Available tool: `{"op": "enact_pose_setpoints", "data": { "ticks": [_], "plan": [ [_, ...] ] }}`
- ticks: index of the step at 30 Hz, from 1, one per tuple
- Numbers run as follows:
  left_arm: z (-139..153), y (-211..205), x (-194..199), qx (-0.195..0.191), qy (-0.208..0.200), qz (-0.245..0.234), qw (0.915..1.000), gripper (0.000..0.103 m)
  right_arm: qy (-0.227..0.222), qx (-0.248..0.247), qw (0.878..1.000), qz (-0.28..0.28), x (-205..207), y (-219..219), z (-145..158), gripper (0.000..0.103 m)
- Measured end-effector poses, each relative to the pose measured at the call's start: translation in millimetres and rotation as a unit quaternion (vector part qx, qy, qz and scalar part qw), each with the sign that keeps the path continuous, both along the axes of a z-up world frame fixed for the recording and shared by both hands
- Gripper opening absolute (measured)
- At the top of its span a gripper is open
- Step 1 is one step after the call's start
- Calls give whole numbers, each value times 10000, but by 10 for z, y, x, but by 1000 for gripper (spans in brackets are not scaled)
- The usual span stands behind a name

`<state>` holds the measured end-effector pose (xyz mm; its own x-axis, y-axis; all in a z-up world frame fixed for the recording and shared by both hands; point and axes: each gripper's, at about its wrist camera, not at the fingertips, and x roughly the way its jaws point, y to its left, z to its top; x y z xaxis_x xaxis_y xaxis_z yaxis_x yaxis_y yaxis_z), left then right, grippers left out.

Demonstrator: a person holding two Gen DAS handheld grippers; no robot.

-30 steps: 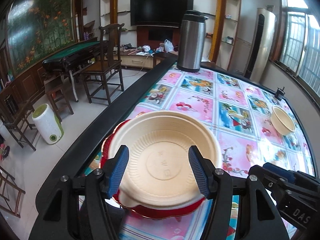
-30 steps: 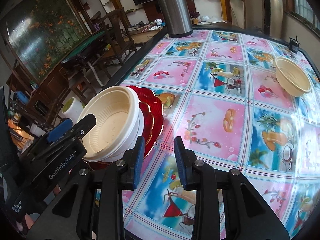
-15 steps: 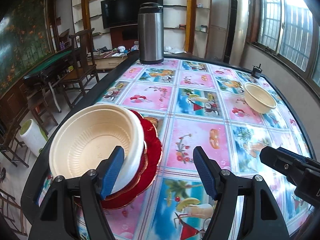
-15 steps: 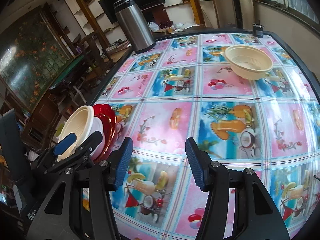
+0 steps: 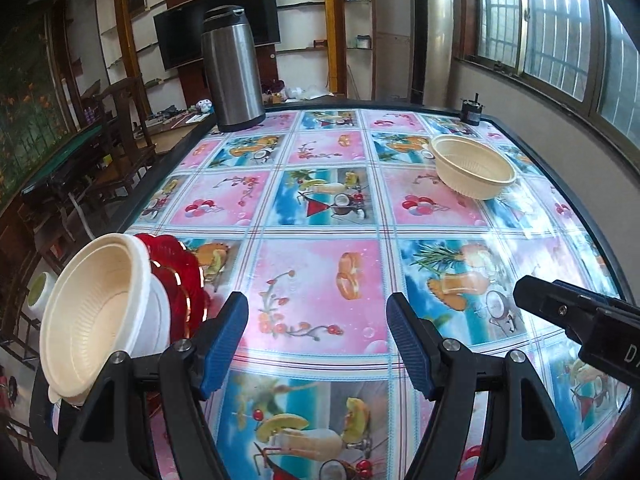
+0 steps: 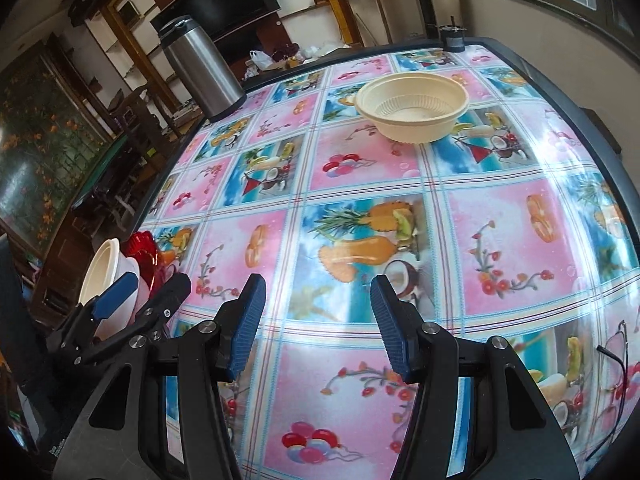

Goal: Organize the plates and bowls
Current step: 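Move right tool toward the small beige plastic bowl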

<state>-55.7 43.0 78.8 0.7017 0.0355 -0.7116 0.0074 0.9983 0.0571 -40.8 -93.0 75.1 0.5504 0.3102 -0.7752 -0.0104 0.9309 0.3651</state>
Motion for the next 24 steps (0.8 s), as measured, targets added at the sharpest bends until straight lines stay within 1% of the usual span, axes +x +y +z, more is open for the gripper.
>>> {"op": "enact_pose_setpoints", "data": {
  "ticks": [3, 6, 14, 20, 24],
  "plan": [
    [-31, -165, 66, 62, 36, -128, 9999, 72, 30, -22, 9999, -165, 54, -175, -22, 55],
    [-54, -297, 149, 41, 60, -224, 9997, 72, 71, -28, 9995, -304, 118, -325, -60, 55],
    [-153, -640, 438, 34, 190, -464, 9987, 72, 144, -38, 9986, -508, 346, -622, -113, 55],
    [-229, -832, 672, 32, 330, -580, 9978, 72, 221, -39, 9975, -665, 595, -809, -164, 55],
    [-230, -910, 829, 80, 335, -636, 9974, 72, 240, -81, 9972, -706, 763, -903, -218, 55]
  ]
}}
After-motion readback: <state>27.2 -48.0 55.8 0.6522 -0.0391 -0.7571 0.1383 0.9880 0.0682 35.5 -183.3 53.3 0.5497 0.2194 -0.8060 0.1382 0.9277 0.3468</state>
